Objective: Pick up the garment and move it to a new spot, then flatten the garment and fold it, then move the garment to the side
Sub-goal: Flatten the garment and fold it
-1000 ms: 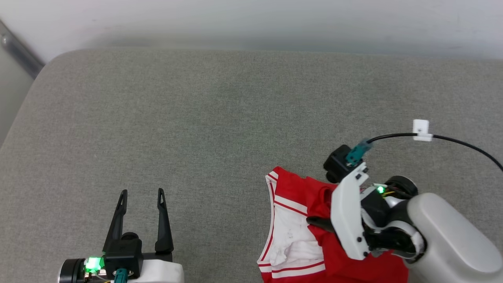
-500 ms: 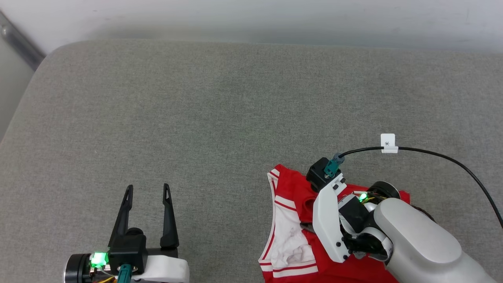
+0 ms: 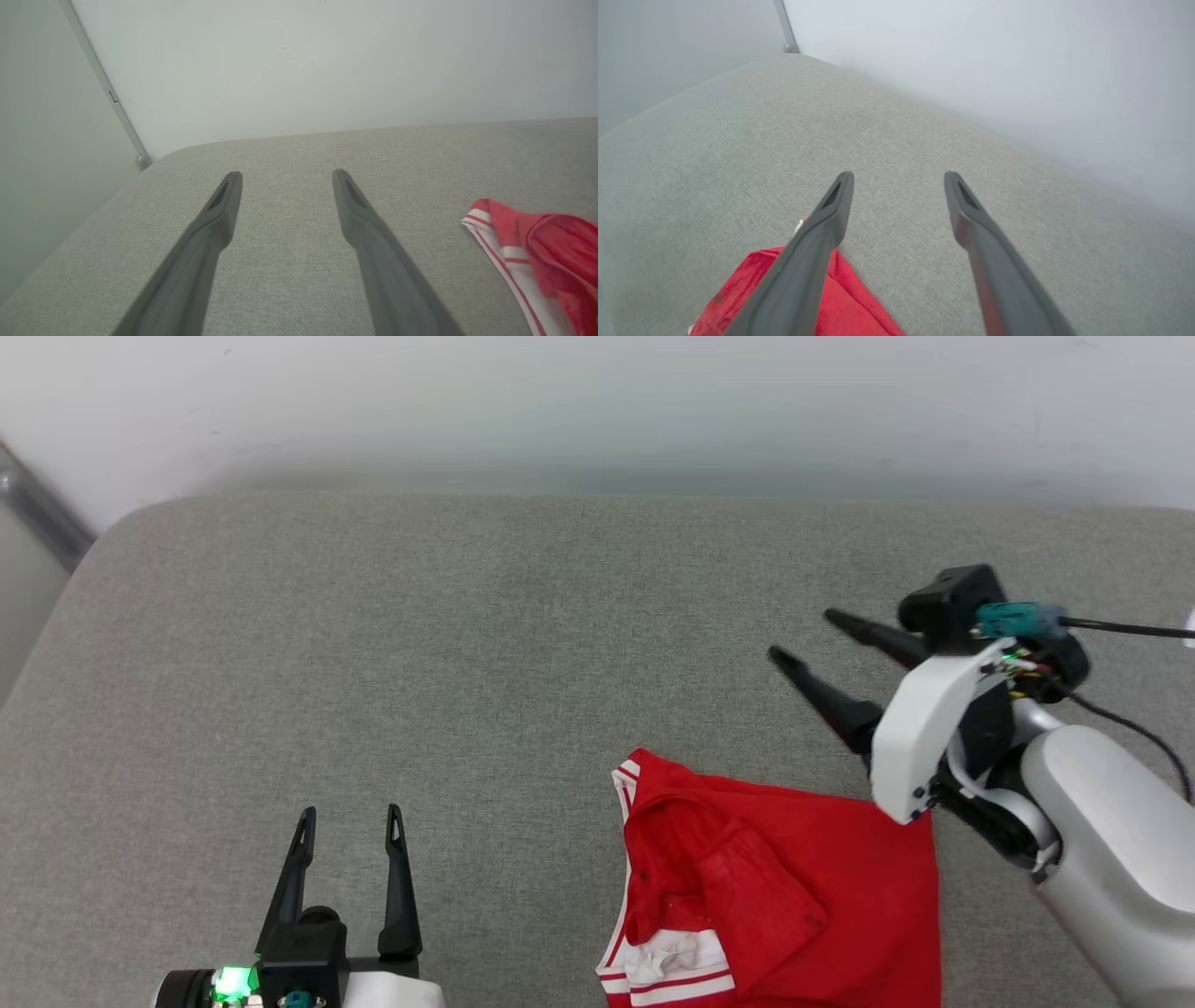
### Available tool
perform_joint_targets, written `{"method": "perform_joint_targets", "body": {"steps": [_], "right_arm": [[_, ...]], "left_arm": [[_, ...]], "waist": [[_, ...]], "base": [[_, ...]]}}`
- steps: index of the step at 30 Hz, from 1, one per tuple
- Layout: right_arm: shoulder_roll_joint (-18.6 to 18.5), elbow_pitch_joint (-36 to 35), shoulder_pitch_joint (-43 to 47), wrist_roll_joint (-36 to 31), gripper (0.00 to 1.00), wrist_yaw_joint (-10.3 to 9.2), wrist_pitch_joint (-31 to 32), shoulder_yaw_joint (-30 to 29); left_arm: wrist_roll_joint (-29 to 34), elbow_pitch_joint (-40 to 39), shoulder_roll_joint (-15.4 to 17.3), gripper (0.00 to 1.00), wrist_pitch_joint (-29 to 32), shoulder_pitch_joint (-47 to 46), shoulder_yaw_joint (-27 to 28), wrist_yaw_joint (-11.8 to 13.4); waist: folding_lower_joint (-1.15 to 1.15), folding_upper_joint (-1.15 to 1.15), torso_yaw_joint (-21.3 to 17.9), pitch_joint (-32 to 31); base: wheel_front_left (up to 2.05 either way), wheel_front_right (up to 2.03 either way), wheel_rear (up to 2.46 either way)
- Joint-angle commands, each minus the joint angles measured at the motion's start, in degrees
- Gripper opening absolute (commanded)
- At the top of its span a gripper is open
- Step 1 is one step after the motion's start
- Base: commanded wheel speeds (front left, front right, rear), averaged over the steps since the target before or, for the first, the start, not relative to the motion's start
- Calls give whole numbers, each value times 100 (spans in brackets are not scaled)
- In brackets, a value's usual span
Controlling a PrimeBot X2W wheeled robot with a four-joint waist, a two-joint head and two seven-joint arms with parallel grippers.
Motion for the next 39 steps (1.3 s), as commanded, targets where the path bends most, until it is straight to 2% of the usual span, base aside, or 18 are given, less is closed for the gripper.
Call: {"method": "perform_joint_targets", "body": {"steps": [1, 5, 9, 13, 17, 20, 27, 39], "right_arm": [[-81, 70, 107, -280, 100, -4, -359, -224], [10, 223, 465, -988, 100, -4, -1388, -1091], [255, 327, 985, -1618, 100, -4, -2338, -1974], [561, 278, 1536, -2098, 100, -4, -2906, -2810], [927, -60, 2154, -2527, 100, -4, -3033, -3477], [1281, -601, 2633, -2736, 100, -4, -3035, -3932], [1897, -1507, 3732, -3141, 100, -4, -3036, -4385], [2184, -1968, 4596, -3189, 100, -4, -3038, -4554]], "left_arm": [[19, -26, 10, 100, -12, 94, 5, 0], [13, -49, 6, 100, -12, 178, 13, 0], [4, -54, -19, 100, -11, 241, 12, 37], [4, -52, -42, 100, -11, 319, -7, 53], [6, -63, -33, 100, -12, 352, -14, 15], [14, -41, -11, 100, -12, 347, -18, -5], [28, 2, 2, 100, -11, 356, -38, -46], [14, -19, -20, 100, -12, 476, -45, -42]], "waist": [[0, 0, -55, -64], [0, 0, -126, -130], [0, 0, -187, -177], [0, 0, -225, -219], [0, 0, -238, -250], [0, 0, -232, -263], [0, 0, -199, -311], [0, 0, -137, -413]], "base": [[0, 0, 0], [0, 0, 0], [0, 0, 0], [0, 0, 0], [0, 0, 0], [0, 0, 0], [0, 0, 0], [0, 0, 0]]}}
